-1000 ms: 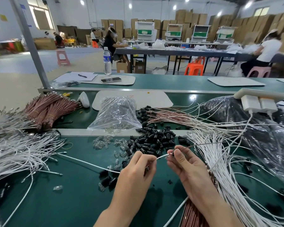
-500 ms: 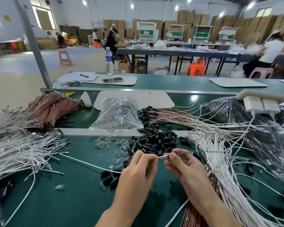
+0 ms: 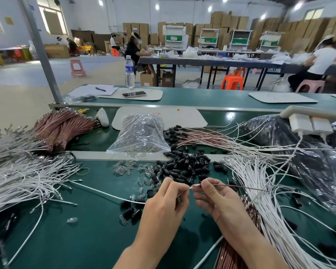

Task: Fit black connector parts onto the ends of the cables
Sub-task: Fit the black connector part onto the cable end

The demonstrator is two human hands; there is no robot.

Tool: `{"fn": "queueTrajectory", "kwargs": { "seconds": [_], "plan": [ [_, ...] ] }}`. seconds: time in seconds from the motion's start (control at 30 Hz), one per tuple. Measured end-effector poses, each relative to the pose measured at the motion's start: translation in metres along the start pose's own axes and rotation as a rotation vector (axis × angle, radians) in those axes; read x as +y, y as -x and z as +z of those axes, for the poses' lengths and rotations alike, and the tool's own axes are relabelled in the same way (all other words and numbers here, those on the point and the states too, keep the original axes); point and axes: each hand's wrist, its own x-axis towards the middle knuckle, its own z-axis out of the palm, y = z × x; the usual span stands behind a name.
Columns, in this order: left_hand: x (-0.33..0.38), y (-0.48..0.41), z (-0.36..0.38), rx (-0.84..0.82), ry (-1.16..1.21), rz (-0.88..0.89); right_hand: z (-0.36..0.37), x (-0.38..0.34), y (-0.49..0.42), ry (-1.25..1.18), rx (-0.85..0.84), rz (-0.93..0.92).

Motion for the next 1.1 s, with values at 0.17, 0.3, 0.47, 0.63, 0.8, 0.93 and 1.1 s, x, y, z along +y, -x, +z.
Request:
{"fn": "queueTrajectory", "kwargs": {
  "seconds": [0.17, 0.3, 0.47, 0.63, 0.8, 0.93, 1.1],
  "plan": [
    [0.0, -0.002, 0.0, -0.008, -0.023, 0.014, -0.001, 0.003, 0.0, 0.078, -0.026, -0.011],
    [-0.003, 0.0, 0.003, -0.061, 0.04, -0.026, 0.001, 0.005, 0.003, 0.218, -0.039, -0.06],
    [-0.002, -0.001, 0.003, -0.109, 0.088, -0.022, 0.002, 0.004, 0.006, 0.317, -0.021, -0.099],
    [-0.001, -0.001, 0.001, -0.115, 0.059, 0.009, 0.006, -0.001, 0.008, 0.262, -0.004, -0.092],
    [-0.002, -0.002, 0.002, -0.037, 0.001, 0.016, 0.005, -0.002, 0.006, 0.172, 0.033, -0.087],
    [-0.005, -0.002, 0.002, 0.048, -0.038, 0.012, 0.002, -0.005, 0.004, 0.096, 0.074, -0.073],
    [-0.012, -0.004, -0.009, 0.119, -0.1, 0.037, -0.012, -0.018, 0.003, -0.057, 0.164, -0.138]
  ]
}}
